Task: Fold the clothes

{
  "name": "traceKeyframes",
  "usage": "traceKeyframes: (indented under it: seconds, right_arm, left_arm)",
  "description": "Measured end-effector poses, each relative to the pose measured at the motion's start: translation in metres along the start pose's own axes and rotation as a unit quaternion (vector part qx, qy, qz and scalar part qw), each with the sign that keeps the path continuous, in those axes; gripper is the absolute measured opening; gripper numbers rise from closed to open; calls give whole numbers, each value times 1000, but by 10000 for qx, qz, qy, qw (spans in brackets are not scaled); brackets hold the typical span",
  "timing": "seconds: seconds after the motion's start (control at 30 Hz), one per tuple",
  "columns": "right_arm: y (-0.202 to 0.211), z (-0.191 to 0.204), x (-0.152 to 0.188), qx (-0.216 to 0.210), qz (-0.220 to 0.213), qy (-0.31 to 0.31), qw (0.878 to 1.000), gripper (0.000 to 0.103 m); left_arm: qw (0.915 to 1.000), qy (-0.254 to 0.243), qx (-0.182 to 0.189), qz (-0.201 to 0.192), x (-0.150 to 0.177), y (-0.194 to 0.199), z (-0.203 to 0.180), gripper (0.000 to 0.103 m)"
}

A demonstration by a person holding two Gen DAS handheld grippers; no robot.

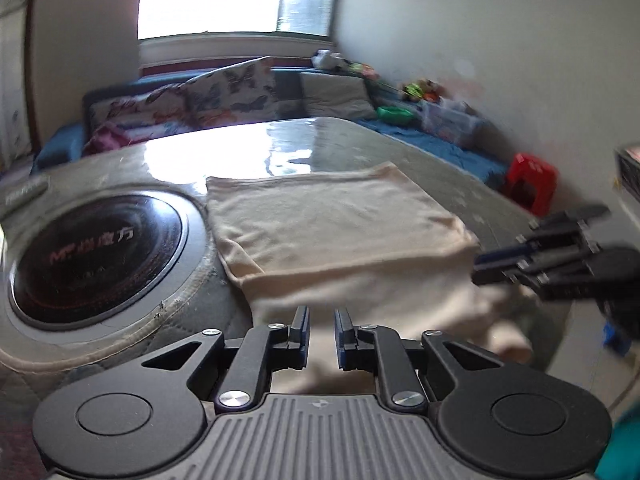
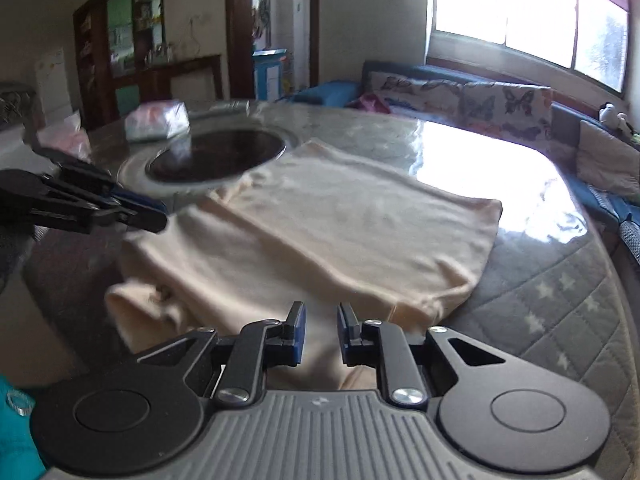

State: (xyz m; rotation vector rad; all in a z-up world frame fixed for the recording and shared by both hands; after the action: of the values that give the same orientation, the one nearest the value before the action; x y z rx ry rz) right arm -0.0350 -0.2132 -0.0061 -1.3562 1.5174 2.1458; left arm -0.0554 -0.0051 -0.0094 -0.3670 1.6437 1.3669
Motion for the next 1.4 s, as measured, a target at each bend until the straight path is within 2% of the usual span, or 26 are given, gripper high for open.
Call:
traceKeyframes:
  seconds: [0.1,0.17,0.37,0.47,0.57,0.67,0.73,0.8,0.87,0.97,1.03,1.3,1.4]
  right_arm:
    - [3,7,10,77,44,275,9996,17]
    - [8,12,8,71,-30,363,9993,20]
    - [2,38,-6,-253,-211,498,9982,21]
    - [-9,52,-7,-528,-91,512,9973,21]
    - [-12,59,-3,-529,-1,724,9960,21]
    - [-1,51,-6,-519,-57,579,9970,23]
    - [6,43,-6,-462,-65,512,9976,26]
    - [12,35,-5,-364,-51,471,9982,36]
    - [19,26,-3,-268,-34,434,9987,37]
    - [27,18,2,-180,29,532,9984,39]
    - [34,17,6,-167,80,699,9974,44]
    - [48,33,20,-533,180,1420,9883,62]
    - [35,39,22,-445,108,1638,9854,62]
  left_arm:
    - [9970,-767,-39,80,16,14,-21,23]
    - [9942,-1073,4,99,24,18,-33,25]
    - [9893,-1459,23,64,32,12,-51,25]
    - [9863,-1651,-30,-20,31,11,-54,26]
    - [9816,-1902,-107,-111,31,11,-56,28]
    - [9781,-2067,-62,-224,31,10,-59,32]
    - [9771,-2111,5,-278,31,6,-61,32]
    - [9759,-2155,77,-338,31,1,-64,32]
    - [9754,-2171,134,-370,30,-4,-65,32]
    - [9763,-2113,203,-424,24,-9,-64,21]
    - [9788,-1982,259,-450,16,-11,-60,12]
    - [9920,-1138,417,-365,-18,-29,-33,9]
    - [9935,-984,461,-340,-24,-36,-27,9]
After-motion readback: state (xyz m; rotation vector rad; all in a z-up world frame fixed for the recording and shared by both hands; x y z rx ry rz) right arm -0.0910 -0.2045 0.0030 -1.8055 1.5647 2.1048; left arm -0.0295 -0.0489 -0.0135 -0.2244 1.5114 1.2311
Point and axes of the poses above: each gripper's, at about its wrist camera, not at the fingertips, and y roughly against the way its jaws point, z to its left, x to its underside, the point moved 9 cm from there along -y, roughly the way its jaws point, and after that the axes turned 6 degrees about -y, right-handed, at the moved point
